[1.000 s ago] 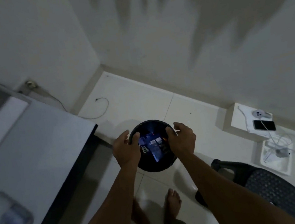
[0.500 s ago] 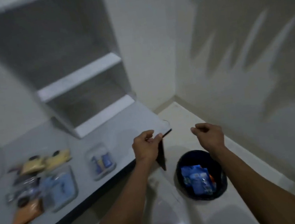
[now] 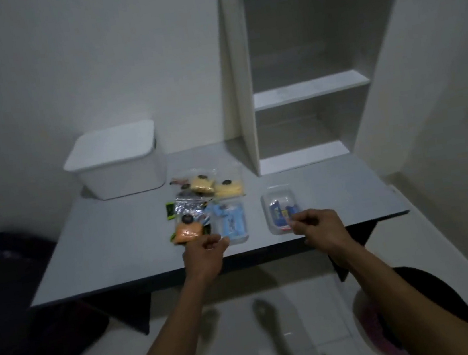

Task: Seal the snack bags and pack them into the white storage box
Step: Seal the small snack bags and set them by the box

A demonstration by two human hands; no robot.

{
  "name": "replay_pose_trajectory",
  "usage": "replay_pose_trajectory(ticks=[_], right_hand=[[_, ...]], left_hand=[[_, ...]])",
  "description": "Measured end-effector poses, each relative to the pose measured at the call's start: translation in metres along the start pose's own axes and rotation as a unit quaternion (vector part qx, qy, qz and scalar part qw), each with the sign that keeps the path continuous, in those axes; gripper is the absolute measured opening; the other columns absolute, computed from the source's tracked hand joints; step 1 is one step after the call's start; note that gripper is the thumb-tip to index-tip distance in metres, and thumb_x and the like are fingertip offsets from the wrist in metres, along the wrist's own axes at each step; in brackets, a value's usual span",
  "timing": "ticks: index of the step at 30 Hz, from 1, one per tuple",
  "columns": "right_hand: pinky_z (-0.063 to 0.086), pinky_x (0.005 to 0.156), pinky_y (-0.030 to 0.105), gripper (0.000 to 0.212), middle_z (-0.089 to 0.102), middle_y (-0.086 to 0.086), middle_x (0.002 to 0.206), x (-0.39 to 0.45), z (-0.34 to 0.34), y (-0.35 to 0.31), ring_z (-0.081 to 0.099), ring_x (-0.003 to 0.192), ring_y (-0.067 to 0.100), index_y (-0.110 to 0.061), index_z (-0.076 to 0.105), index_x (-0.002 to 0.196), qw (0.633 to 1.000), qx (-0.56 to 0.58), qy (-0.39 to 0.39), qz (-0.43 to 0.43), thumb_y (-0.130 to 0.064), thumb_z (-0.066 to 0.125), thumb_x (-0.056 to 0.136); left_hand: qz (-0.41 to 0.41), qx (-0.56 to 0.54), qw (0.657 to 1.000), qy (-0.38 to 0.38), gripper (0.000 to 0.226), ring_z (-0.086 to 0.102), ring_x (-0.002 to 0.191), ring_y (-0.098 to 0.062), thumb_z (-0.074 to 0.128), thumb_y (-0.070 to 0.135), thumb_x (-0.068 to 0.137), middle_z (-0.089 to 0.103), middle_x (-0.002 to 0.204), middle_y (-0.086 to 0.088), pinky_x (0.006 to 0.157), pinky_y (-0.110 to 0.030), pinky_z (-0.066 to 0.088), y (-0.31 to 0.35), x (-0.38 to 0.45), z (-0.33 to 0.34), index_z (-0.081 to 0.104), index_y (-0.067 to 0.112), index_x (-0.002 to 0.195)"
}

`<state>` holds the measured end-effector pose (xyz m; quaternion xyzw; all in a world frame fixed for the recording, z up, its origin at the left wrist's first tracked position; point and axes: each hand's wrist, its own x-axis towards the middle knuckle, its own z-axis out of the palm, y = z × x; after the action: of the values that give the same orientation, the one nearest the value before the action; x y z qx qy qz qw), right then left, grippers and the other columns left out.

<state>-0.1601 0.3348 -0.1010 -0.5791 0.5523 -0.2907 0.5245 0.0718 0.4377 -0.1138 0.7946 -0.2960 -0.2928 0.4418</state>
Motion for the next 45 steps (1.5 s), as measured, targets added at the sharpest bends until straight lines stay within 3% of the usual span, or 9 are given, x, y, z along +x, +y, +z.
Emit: replay_pose_trajectory(ticks=[7,10,13,17,27,33,37,40,45], right_hand=[[0.058,0.073,0.029,0.017,0.07,-0.005,0.097,0.018,0.102,-0.021,0.068,0.09,0.01,-0.019,0.072,0.102,0.994,-0.027,-0.108,0.008,-0.022,0.074,0.086],[0.059,0.083,0.035,0.019,0.072,-0.002,0.101,0.043,0.135,-0.033,0.068,0.093,0.014,-0.02,0.075,0.101,0.993,-0.029,-0.118,0.003,-0.023,0.076,0.083],[0.055,0.071,0.033,0.014,0.074,0.007,0.099,0.074,0.163,-0.047,0.067,0.087,0.018,-0.02,0.075,0.095,0.991,0.001,-0.132,0.009,-0.014,0.075,0.083],[0.053,0.063,0.029,0.019,0.073,0.004,0.093,0.127,0.196,-0.062,0.065,0.081,0.015,-0.01,0.074,0.103,0.989,0.008,-0.145,0.014,-0.008,0.074,0.083],[0.049,0.064,0.01,0.016,0.071,0.0,0.088,0.242,0.256,-0.057,0.065,0.079,0.009,-0.007,0.073,0.101,0.985,-0.107,-0.135,-0.027,-0.007,0.072,0.084],[0.042,0.067,0.025,0.025,0.069,0.0,0.092,0.266,0.271,-0.031,0.064,0.085,0.019,-0.024,0.071,0.11,0.936,-0.304,-0.161,-0.076,-0.024,0.067,0.086],[0.05,0.085,0.039,0.033,0.069,0.002,0.105,0.276,0.279,-0.024,0.06,0.102,0.026,-0.037,0.063,0.122,0.9,-0.398,-0.16,-0.081,-0.035,0.058,0.089],[0.042,0.093,0.041,0.024,0.068,0.002,0.105,0.277,0.279,-0.026,0.054,0.109,0.025,-0.033,0.065,0.115,0.883,-0.428,-0.164,-0.1,-0.034,0.057,0.093],[0.046,0.083,0.037,0.014,0.07,-0.003,0.089,0.282,0.278,-0.038,0.061,0.095,0.022,-0.034,0.07,0.096,0.886,-0.408,-0.175,-0.134,-0.041,0.063,0.086]], left_hand=[[-0.068,-0.038,0.995,0.064,0.024,0.068,0.082,-0.017,0.079,0.019,0.079,0.072,0.086,-0.007,0.081,-0.032,0.056,-0.06,0.023,-0.068,0.074,0.006,0.098],[-0.073,-0.05,0.993,0.078,0.022,0.067,0.087,-0.018,0.079,0.022,0.08,0.071,0.088,-0.005,0.077,-0.028,0.054,-0.068,0.045,-0.082,0.073,0.011,0.098],[-0.078,-0.06,0.99,0.1,0.019,0.068,0.082,-0.018,0.08,0.022,0.079,0.072,0.085,-0.005,0.065,-0.022,0.052,-0.068,0.078,-0.09,0.074,0.013,0.094],[-0.07,-0.059,0.99,0.108,0.023,0.07,0.083,-0.019,0.082,0.026,0.076,0.073,0.083,-0.004,0.078,-0.04,0.059,-0.061,0.134,-0.097,0.075,0.014,0.093],[-0.072,0.026,0.994,0.084,0.024,0.066,0.078,-0.016,0.081,0.02,0.076,0.071,0.079,-0.001,0.081,-0.034,0.055,-0.046,0.261,-0.079,0.076,0.009,0.096],[-0.104,0.052,0.993,0.007,0.032,0.067,0.088,-0.015,0.078,0.032,0.076,0.073,0.094,0.003,0.081,-0.031,0.055,-0.059,0.29,-0.051,0.073,0.021,0.106],[-0.093,0.046,0.995,-0.001,0.018,0.069,0.082,-0.015,0.073,0.026,0.082,0.074,0.086,0.002,0.079,-0.037,0.057,-0.061,0.302,-0.04,0.075,0.019,0.098],[-0.094,0.049,0.994,0.011,0.013,0.069,0.077,-0.016,0.072,0.027,0.083,0.074,0.08,-0.001,0.076,-0.038,0.057,-0.064,0.308,-0.038,0.076,0.016,0.089],[-0.087,-0.018,0.996,0.004,0.008,0.067,0.065,-0.012,0.07,0.032,0.076,0.072,0.067,0.004,0.067,-0.038,0.056,-0.059,0.306,-0.05,0.075,0.027,0.074]])
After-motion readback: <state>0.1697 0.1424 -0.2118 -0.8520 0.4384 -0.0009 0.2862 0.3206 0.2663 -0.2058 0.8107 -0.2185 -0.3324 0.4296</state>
